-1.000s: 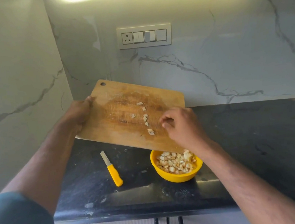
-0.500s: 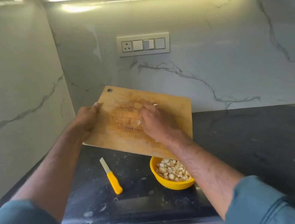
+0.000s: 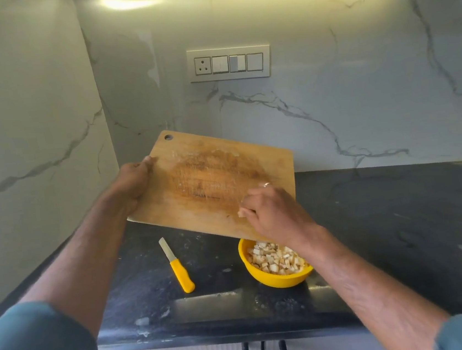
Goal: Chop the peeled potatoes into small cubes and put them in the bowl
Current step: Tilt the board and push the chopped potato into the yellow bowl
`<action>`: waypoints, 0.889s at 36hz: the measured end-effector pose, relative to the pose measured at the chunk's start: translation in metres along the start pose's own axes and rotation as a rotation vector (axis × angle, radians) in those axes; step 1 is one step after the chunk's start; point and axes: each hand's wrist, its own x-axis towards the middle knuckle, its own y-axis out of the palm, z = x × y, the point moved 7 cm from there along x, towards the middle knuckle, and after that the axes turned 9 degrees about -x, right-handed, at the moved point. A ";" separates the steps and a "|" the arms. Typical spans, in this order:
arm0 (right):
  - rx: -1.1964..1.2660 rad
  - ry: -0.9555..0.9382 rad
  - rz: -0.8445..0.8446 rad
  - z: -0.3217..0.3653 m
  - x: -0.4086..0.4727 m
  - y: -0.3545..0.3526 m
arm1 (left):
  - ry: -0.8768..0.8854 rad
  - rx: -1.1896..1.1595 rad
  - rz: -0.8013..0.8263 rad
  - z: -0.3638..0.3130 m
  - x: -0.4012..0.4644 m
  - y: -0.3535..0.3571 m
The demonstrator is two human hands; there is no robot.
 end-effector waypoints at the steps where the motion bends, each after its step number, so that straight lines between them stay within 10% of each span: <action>1: 0.001 -0.020 0.028 0.003 -0.007 0.000 | 0.005 0.000 -0.003 -0.001 0.000 0.000; 10: 0.035 -0.125 0.337 0.007 -0.045 -0.010 | 0.022 0.021 -0.028 -0.004 0.001 -0.006; 22: 0.243 0.315 -0.017 -0.045 -0.059 -0.032 | -0.019 0.040 -0.045 0.001 0.000 -0.012; 32: 0.109 0.133 0.001 -0.019 -0.075 -0.022 | 0.004 0.044 -0.063 0.003 0.006 -0.008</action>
